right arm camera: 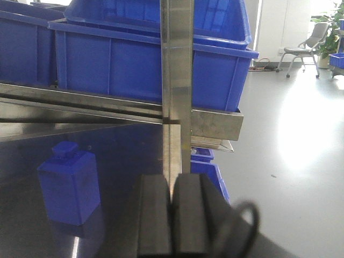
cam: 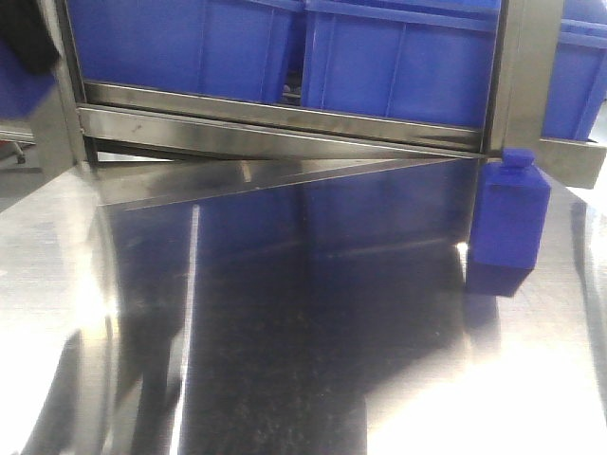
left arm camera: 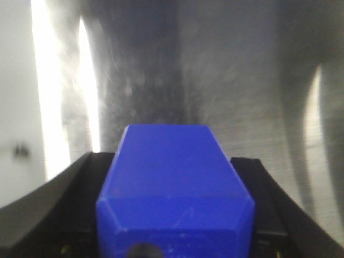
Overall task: Pick and sort blue part to right shelf
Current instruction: 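Move the right gripper above the other blue block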
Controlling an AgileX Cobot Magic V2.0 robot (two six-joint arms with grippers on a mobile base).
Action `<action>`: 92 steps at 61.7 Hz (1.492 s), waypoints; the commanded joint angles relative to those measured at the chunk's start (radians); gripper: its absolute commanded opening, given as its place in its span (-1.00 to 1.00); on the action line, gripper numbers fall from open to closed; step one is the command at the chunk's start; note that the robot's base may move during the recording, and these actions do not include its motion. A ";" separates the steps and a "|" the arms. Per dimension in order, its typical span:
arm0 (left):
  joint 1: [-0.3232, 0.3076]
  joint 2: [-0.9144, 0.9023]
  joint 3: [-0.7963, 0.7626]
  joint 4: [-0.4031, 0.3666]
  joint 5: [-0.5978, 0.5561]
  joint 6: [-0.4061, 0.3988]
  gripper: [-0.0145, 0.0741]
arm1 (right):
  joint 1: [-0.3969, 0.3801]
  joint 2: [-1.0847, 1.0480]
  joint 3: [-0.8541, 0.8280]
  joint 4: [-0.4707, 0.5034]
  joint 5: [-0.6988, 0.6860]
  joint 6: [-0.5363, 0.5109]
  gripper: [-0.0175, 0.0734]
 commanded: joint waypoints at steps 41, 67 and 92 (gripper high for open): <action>-0.007 -1.089 0.688 0.041 -0.594 0.002 0.08 | 0.027 0.190 -0.451 0.065 0.199 -0.002 -0.08; -0.007 -1.094 0.688 0.044 -0.600 0.002 0.08 | 0.287 0.712 -0.938 0.136 0.583 -0.024 0.65; -0.007 -1.094 0.688 0.044 -0.595 0.002 0.08 | 0.311 1.292 -1.354 0.004 0.992 0.292 0.64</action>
